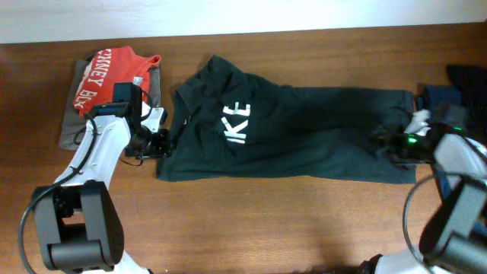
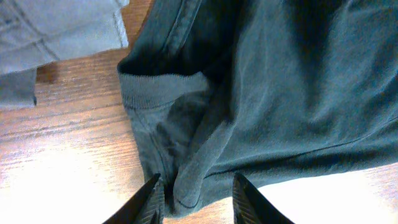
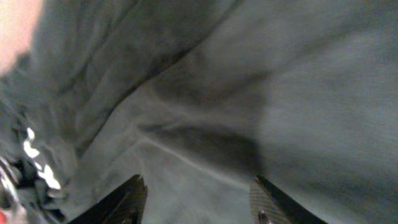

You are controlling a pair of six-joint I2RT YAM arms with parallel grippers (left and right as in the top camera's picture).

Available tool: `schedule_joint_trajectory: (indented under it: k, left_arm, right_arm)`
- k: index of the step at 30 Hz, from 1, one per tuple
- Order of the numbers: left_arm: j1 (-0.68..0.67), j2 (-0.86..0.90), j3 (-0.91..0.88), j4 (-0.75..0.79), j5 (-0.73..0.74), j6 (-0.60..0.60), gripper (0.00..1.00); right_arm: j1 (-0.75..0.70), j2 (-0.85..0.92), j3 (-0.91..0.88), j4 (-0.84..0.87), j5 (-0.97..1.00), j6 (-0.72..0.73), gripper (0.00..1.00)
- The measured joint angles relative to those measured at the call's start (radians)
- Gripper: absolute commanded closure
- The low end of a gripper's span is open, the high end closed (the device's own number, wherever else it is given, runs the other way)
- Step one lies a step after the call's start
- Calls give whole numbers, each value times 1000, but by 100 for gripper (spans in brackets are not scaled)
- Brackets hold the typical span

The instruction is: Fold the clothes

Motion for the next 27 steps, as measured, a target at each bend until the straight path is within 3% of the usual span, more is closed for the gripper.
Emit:
schedule_joint_trajectory:
  k: [5, 14, 16, 17, 21, 27]
  left_arm:
    - [0, 0, 0, 40, 63, 8, 51]
    - [0, 0, 0, 68, 111, 39, 50]
    - [-3, 0, 0, 70, 112, 42, 50]
    - [-5, 0, 0, 70, 112, 42, 50]
    - [-25, 0, 0, 70, 113, 45, 50]
    - [-35, 0, 0, 70, 116, 45, 50]
  right_arm:
    - [-166, -87, 20, -114, 132, 2, 49]
    - [-191, 39, 18, -98, 275, 29, 51]
    - [-191, 54, 18, -95, 285, 32, 57]
    - [-191, 58, 13, -95, 289, 31, 73]
    - [-191, 58, 10, -125, 286, 29, 94]
    - [-207, 58, 10, -204, 362, 66, 96]
